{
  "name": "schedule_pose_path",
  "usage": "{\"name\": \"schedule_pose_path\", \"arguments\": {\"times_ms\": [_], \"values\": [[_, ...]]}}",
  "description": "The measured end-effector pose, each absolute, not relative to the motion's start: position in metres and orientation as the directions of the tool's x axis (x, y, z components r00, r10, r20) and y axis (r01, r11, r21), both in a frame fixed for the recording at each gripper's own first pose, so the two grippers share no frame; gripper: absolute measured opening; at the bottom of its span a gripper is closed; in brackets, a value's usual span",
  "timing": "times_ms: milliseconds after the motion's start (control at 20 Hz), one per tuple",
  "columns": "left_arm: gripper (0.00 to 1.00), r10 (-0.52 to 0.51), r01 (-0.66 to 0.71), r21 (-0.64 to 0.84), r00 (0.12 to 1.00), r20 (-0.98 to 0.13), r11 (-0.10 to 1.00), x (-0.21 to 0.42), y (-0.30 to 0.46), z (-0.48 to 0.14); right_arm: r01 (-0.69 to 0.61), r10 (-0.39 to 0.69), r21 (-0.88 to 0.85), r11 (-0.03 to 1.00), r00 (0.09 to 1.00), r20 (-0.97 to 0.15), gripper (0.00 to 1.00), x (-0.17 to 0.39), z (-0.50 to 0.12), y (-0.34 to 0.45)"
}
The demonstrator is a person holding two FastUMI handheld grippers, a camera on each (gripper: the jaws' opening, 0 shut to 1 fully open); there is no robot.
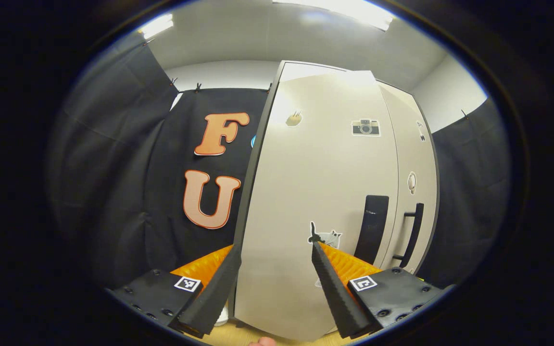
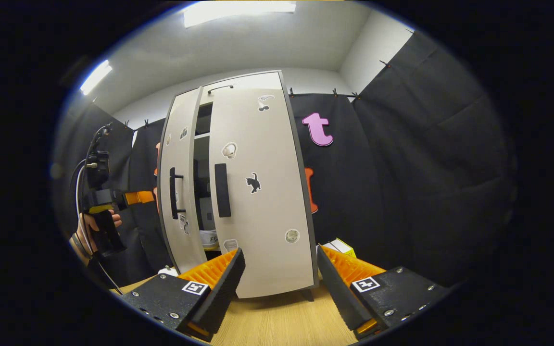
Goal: Grab one shoe with the right hand and put it into the shoe cabinet, grab the other shoe with the left hand and put it into the shoe cabinet; then close the right door with the right hand and the left door with the left hand.
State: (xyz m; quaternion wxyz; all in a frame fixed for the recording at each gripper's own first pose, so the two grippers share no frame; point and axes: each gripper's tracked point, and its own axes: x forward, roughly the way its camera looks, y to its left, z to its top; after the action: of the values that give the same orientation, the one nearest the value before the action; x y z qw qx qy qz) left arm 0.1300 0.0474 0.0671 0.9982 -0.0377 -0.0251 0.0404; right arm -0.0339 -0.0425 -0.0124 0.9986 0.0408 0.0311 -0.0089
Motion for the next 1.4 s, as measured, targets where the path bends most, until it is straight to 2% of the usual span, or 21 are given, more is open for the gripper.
{"name": "schedule_pose_path", "arguments": {"times_ms": [150,200,550,850,900,950,1100,1150,1200,1250,1400], "values": [[0.96,0.075,-0.072,-0.063,0.996,0.050,0.995,0.118,0.042,0.073,0.015,-0.010,0.081,0.997,0.998,-0.061,0.93,-0.032,-0.013,-0.042],[0.94,0.067,-0.064,-0.066,0.997,0.046,0.996,0.111,0.038,0.073,0.011,-0.006,0.078,0.997,0.998,-0.063,0.93,-0.031,-0.013,-0.040],[0.95,0.021,-0.018,-0.057,0.999,0.038,0.998,0.057,0.006,0.066,-0.034,0.038,0.066,0.997,0.997,-0.065,0.93,-0.027,-0.013,-0.023],[0.96,-0.007,0.008,-0.054,1.000,0.012,0.999,0.016,-0.020,0.024,-0.071,0.075,0.058,0.996,0.994,-0.077,0.93,-0.029,-0.016,-0.005],[0.94,-0.005,0.005,-0.044,1.000,0.006,0.999,0.010,-0.021,0.016,-0.074,0.079,0.059,0.996,0.994,-0.078,0.93,-0.029,-0.017,-0.003],[0.96,0.001,-0.001,-0.028,1.000,-0.001,1.000,0.006,-0.020,0.009,-0.078,0.083,0.059,0.995,0.993,-0.082,0.93,-0.030,-0.019,-0.001],[0.96,0.001,-0.001,-0.011,1.000,-0.031,1.000,-0.008,-0.026,-0.013,-0.082,0.086,0.056,0.995,0.993,-0.084,0.93,-0.033,-0.021,0.003],[0.94,-0.007,0.007,-0.023,0.999,-0.036,1.000,-0.012,-0.029,-0.019,-0.080,0.084,0.052,0.995,0.993,-0.083,0.93,-0.034,-0.022,0.003],[0.96,-0.011,0.010,-0.033,0.999,-0.043,0.999,-0.016,-0.031,-0.025,-0.079,0.083,0.047,0.996,0.993,-0.084,0.93,-0.036,-0.023,0.004],[0.94,-0.010,0.009,-0.039,0.999,-0.049,0.999,-0.018,-0.031,-0.029,-0.079,0.082,0.041,0.996,0.993,-0.085,0.93,-0.037,-0.023,0.005],[0.96,0.004,-0.006,-0.034,0.998,-0.056,0.999,-0.026,-0.026,-0.036,-0.083,0.086,0.036,0.996,0.993,-0.086,0.93,-0.040,-0.024,0.007]]}}
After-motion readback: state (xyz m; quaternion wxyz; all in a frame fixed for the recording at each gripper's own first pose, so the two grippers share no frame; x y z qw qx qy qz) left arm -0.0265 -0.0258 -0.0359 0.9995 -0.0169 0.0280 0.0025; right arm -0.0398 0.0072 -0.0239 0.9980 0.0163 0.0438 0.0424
